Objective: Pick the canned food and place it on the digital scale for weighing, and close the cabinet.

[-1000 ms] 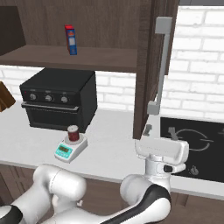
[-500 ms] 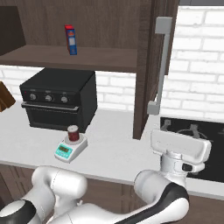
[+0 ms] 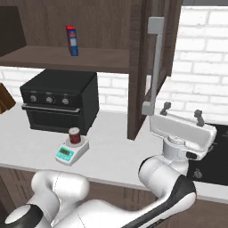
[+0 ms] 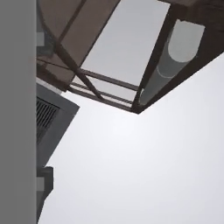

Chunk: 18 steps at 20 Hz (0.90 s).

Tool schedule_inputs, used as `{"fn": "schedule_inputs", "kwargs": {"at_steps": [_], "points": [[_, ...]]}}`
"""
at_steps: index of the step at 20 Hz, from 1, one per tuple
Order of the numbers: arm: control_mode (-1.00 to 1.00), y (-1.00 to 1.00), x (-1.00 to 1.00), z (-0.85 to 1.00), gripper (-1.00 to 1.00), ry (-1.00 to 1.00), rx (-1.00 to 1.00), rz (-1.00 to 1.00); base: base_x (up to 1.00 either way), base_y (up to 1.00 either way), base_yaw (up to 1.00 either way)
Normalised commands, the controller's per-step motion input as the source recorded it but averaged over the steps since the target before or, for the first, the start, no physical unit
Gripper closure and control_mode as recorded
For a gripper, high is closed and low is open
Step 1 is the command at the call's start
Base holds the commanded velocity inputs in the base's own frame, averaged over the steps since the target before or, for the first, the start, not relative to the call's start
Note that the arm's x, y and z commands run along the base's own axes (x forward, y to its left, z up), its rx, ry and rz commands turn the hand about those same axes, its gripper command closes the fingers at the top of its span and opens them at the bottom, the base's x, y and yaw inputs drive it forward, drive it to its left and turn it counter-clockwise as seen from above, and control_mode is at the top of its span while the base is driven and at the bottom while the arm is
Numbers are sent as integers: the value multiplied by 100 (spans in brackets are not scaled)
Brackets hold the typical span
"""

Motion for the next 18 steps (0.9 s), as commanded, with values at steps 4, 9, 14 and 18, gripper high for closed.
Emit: {"fn": "schedule_inputs", "kwargs": {"at_steps": [4, 9, 14, 18], "points": [[-100, 73, 0, 77, -100, -36, -7, 26, 0, 0, 0], [-100, 88, 0, 55, -100, -33, -4, 30, 0, 0, 0], [-100, 100, 36, 19, -100, -14, -1, 24, 0, 0, 0], [-100, 99, 51, 40, -100, -5, -2, 17, 0, 0, 0]]}}
